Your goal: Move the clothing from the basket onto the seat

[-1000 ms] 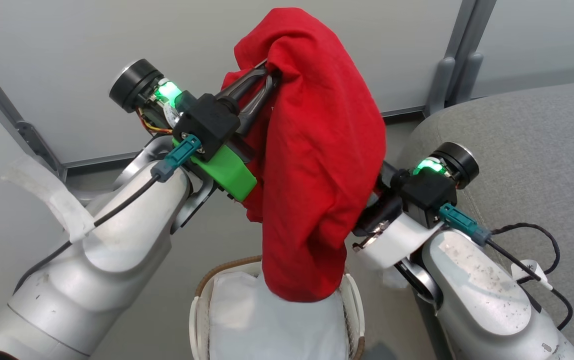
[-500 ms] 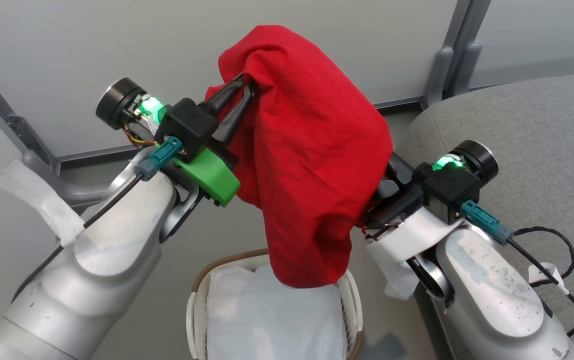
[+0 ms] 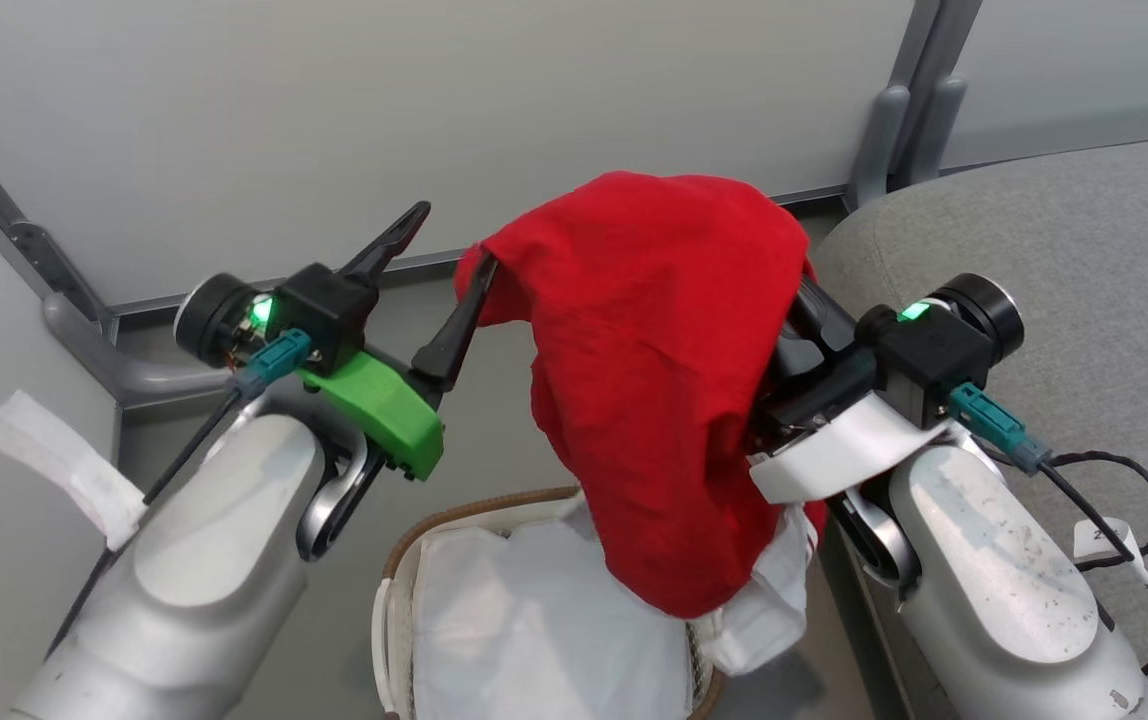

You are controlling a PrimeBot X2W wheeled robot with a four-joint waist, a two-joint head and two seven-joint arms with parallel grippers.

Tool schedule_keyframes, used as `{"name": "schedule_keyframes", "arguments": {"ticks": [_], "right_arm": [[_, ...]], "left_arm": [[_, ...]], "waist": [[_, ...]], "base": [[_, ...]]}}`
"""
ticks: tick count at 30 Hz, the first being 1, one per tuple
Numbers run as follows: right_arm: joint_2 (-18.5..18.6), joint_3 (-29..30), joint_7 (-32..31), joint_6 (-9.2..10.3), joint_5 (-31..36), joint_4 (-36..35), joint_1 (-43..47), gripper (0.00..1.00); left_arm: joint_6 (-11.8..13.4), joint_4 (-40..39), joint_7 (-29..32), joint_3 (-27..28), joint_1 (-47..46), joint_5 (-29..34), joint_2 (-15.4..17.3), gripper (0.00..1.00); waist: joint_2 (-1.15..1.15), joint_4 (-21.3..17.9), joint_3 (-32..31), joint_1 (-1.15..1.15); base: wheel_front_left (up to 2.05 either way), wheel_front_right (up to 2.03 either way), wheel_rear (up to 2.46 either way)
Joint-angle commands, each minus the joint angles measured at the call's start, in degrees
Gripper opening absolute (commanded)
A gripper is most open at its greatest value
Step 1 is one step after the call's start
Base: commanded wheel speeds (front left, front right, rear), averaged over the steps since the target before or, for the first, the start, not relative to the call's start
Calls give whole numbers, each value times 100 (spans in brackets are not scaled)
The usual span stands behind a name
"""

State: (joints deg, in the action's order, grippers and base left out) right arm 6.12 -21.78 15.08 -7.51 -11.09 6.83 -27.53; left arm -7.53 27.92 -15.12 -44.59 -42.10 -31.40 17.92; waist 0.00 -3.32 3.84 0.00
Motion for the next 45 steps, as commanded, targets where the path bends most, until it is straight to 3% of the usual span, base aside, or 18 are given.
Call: {"name": "schedule_keyframes", "arguments": {"ticks": [1,18,31,37,45], "right_arm": [[-11,45,14,4,44,24,100,0],[20,419,14,4,157,166,279,0],[9,586,14,4,192,104,354,0],[0,609,14,4,231,79,239,0],[52,729,14,5,249,56,206,0]], "left_arm": [[11,-51,-5,112,230,-5,1,100],[11,-851,-5,1196,2262,637,-867,100],[11,-960,-5,1384,2558,922,-969,100],[11,-1030,-5,1424,2559,990,-955,100],[11,-1039,-5,1398,2478,1081,-989,100]], "waist": [[0,6,12,0],[0,42,1,0],[0,-124,0,0],[0,-607,102,0],[0,-1616,278,0]], "base": [[0,0,0],[0,0,0],[0,0,0],[0,0,0],[0,0,0]]}}
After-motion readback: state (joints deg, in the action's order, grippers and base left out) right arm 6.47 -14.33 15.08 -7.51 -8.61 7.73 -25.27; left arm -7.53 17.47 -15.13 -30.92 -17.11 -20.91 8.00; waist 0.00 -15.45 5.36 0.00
